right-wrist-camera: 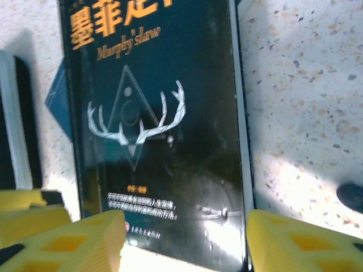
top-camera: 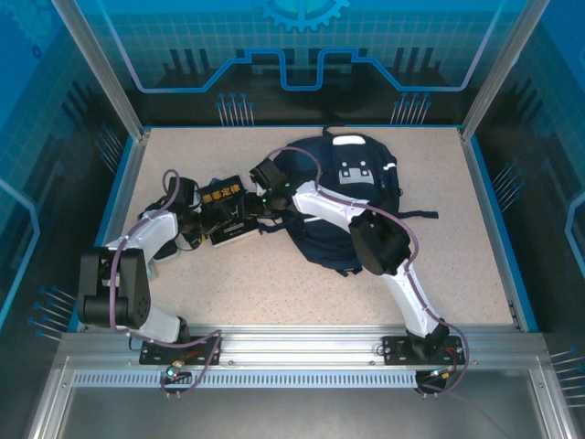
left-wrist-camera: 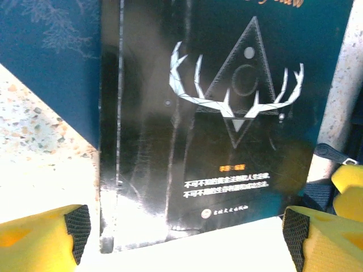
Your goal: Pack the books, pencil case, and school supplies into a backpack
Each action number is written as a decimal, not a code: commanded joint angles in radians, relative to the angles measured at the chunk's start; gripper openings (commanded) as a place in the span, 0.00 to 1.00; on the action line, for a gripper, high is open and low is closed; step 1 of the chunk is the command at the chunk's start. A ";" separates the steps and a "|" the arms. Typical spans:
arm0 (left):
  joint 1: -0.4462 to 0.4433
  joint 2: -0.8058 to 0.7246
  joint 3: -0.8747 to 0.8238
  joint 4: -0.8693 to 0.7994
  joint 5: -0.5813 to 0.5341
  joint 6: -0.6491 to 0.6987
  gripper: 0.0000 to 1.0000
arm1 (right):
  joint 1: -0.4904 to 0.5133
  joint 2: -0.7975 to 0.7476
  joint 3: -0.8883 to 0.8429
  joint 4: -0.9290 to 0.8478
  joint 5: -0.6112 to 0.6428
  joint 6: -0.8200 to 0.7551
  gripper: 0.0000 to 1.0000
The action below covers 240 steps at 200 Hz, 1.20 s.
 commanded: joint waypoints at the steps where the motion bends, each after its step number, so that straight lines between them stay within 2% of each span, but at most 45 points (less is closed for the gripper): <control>1: 0.016 0.002 -0.042 0.024 0.027 -0.031 0.87 | 0.019 0.095 0.106 -0.141 0.002 -0.057 0.52; 35: 0.025 0.026 -0.072 0.063 0.071 -0.038 0.85 | 0.017 0.157 0.170 -0.184 0.019 -0.074 0.47; 74: 0.039 0.068 -0.099 0.119 0.144 -0.046 0.84 | 0.018 0.188 0.163 -0.194 -0.001 -0.061 0.40; 98: 0.060 0.087 -0.119 0.199 0.253 -0.071 0.84 | 0.018 0.189 0.145 -0.186 -0.017 -0.052 0.39; 142: 0.074 0.056 -0.135 0.283 0.351 -0.081 0.81 | 0.016 0.189 0.135 -0.180 -0.036 -0.039 0.38; 174: 0.076 -0.003 -0.161 0.351 0.394 -0.099 0.72 | 0.015 0.179 0.123 -0.171 -0.049 -0.034 0.38; 201: 0.079 -0.058 -0.197 0.420 0.383 -0.132 0.61 | 0.015 0.163 0.106 -0.162 -0.062 -0.035 0.37; 240: 0.079 -0.109 -0.247 0.545 0.379 -0.190 0.50 | 0.010 0.135 0.079 -0.148 -0.074 -0.036 0.37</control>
